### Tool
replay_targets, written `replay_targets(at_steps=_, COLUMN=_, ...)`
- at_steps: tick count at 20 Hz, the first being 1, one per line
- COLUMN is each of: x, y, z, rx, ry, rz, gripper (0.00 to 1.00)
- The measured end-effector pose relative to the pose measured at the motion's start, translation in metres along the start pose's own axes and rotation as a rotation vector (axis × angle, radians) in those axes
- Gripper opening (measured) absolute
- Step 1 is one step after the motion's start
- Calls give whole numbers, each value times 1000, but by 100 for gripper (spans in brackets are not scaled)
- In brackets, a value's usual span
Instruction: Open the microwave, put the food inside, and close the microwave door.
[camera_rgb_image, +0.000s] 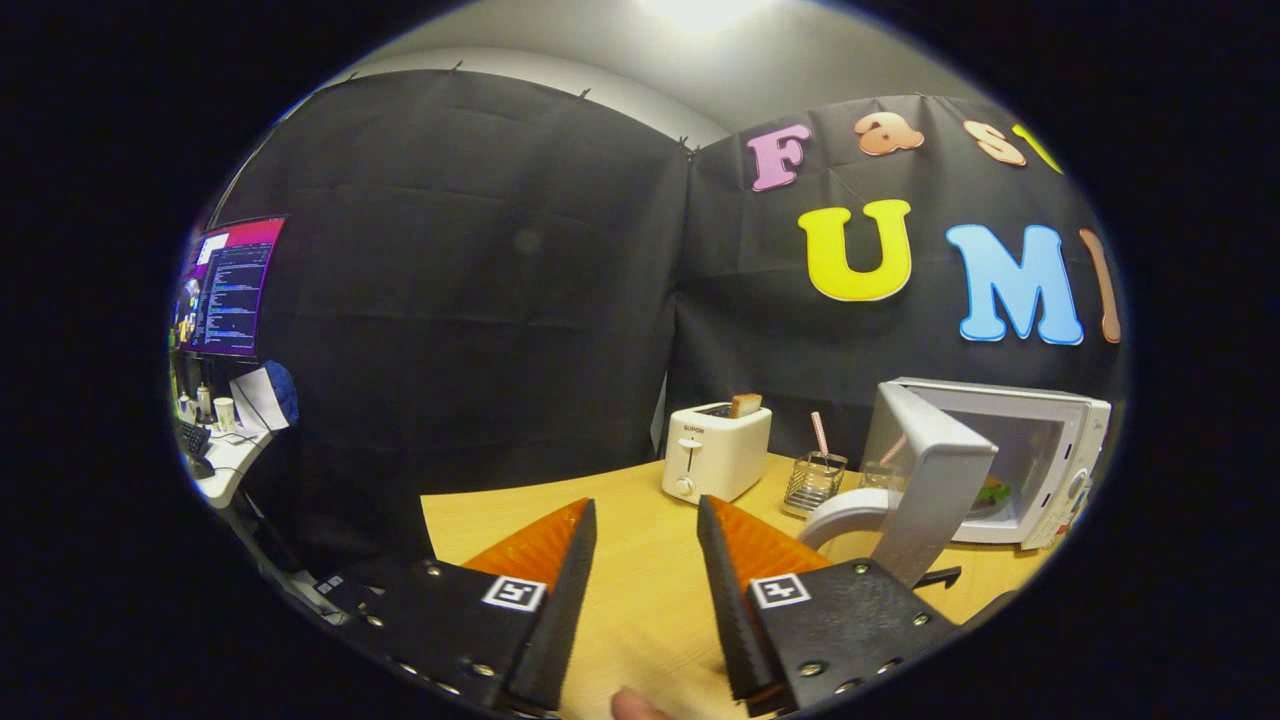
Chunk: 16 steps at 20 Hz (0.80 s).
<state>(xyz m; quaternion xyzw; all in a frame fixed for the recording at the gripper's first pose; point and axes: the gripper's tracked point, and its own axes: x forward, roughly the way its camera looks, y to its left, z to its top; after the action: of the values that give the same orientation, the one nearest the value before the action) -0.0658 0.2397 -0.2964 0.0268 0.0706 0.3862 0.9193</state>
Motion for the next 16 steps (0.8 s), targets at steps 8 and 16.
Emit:
replay_targets(at_steps=8, x=1, y=-43, z=-26, rx=39, ry=38, rz=-130, gripper=1)
replay_targets(at_steps=16, x=-25, y=-128, z=-26, rx=51, ry=42, rz=-312, gripper=1)
